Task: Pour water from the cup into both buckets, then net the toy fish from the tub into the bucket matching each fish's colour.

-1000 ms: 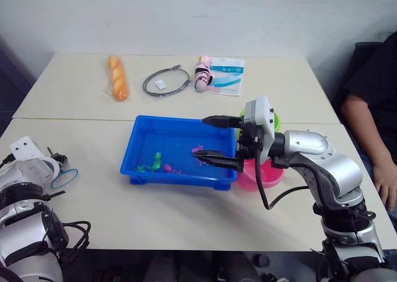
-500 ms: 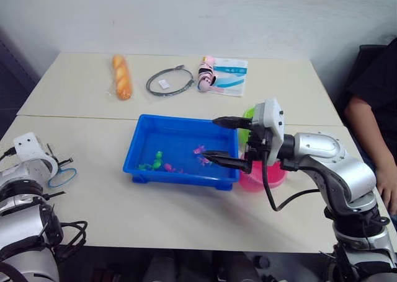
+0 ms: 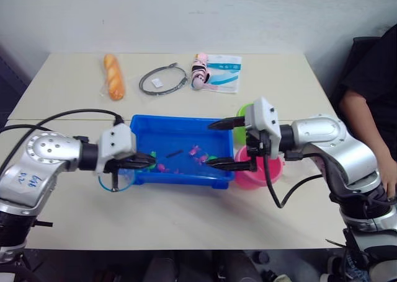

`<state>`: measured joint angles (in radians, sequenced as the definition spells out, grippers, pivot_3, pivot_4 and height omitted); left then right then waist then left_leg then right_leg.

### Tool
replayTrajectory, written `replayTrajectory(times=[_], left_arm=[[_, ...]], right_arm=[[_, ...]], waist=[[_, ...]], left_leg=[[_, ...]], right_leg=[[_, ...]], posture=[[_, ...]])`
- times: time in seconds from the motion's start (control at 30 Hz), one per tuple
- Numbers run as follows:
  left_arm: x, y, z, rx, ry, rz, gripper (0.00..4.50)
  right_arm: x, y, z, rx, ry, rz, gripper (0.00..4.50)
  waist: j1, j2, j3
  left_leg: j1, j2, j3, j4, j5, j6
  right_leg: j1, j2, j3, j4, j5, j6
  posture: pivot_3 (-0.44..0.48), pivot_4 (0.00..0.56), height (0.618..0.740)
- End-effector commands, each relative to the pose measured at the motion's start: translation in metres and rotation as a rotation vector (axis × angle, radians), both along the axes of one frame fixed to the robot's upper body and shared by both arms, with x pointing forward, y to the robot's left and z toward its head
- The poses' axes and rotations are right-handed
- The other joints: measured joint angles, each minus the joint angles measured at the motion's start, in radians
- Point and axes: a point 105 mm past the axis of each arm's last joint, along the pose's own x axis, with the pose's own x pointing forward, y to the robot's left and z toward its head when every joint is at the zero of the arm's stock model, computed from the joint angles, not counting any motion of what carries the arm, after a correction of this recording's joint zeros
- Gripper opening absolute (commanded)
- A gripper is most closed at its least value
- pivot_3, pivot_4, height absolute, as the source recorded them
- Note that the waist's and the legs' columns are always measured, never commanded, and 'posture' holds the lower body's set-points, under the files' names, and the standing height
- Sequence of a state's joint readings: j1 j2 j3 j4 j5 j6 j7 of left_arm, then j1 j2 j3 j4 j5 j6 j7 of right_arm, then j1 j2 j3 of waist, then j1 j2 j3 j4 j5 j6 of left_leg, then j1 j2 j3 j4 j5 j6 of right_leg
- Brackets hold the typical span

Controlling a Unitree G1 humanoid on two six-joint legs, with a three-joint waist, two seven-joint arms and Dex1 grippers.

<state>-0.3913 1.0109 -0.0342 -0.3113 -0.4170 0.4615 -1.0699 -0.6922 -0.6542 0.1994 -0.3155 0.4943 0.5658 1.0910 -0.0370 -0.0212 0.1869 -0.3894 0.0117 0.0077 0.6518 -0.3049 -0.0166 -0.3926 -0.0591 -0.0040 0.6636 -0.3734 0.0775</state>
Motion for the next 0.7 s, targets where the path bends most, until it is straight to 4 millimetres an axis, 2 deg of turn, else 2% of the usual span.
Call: replayTrajectory(times=[0.03,0.13,0.27,0.37,0.5,0.7], left_arm=[[-0.006,-0.031,0.014,-0.029,-0.067,-0.109,0.05],[-0.004,-0.044,0.012,-0.04,-0.09,-0.134,0.05],[-0.012,-0.053,0.008,-0.031,-0.069,-0.201,0.05],[-0.008,-0.055,0.009,-0.03,-0.086,-0.204,0.0],[-0.006,-0.055,0.01,-0.03,-0.094,-0.197,0.0],[-0.004,-0.056,0.01,-0.027,-0.096,-0.203,0.0]], right_arm=[[-0.006,0.011,0.002,-0.02,-0.054,0.05,4.5],[-0.005,0.015,-0.009,-0.071,-0.09,0.06,4.5],[-0.002,0.018,-0.014,-0.087,-0.102,0.054,4.5],[-0.003,0.019,-0.015,-0.096,-0.104,0.061,3.66],[-0.004,0.016,-0.02,-0.128,-0.106,0.071,1.84],[-0.007,0.012,-0.024,-0.157,-0.106,0.094,1.84]], waist=[[0.006,0.0,0.0],[0.009,0.0,0.0],[0.008,0.0,0.0],[0.009,0.0,0.0],[0.009,0.0,0.0],[0.009,0.0,0.0]], left_leg=[[0.0,0.0,0.0,0.001,0.0,0.0],[0.0,-0.001,0.0,0.003,-0.001,0.002],[-0.002,-0.001,0.0,0.006,-0.002,0.003],[-0.002,-0.001,0.0,0.007,-0.002,0.003],[-0.002,-0.001,0.0,0.008,-0.002,0.004],[-0.002,-0.001,0.0,0.009,-0.002,0.004]], right_leg=[[0.0,0.0,0.0,0.001,0.0,0.0],[0.001,-0.001,0.001,0.001,0.0,0.001],[0.001,-0.001,0.001,0.001,0.001,0.001],[0.001,-0.001,0.001,0.001,0.001,0.001],[0.001,-0.001,0.001,0.001,0.001,0.001],[0.002,-0.001,0.001,0.001,0.001,0.001]], posture=[[0.0,0.15,0.74],[0.0,0.15,0.74],[0.0,0.15,0.74],[0.0,0.15,0.74],[0.0,0.15,0.74],[0.0,0.15,0.74]])
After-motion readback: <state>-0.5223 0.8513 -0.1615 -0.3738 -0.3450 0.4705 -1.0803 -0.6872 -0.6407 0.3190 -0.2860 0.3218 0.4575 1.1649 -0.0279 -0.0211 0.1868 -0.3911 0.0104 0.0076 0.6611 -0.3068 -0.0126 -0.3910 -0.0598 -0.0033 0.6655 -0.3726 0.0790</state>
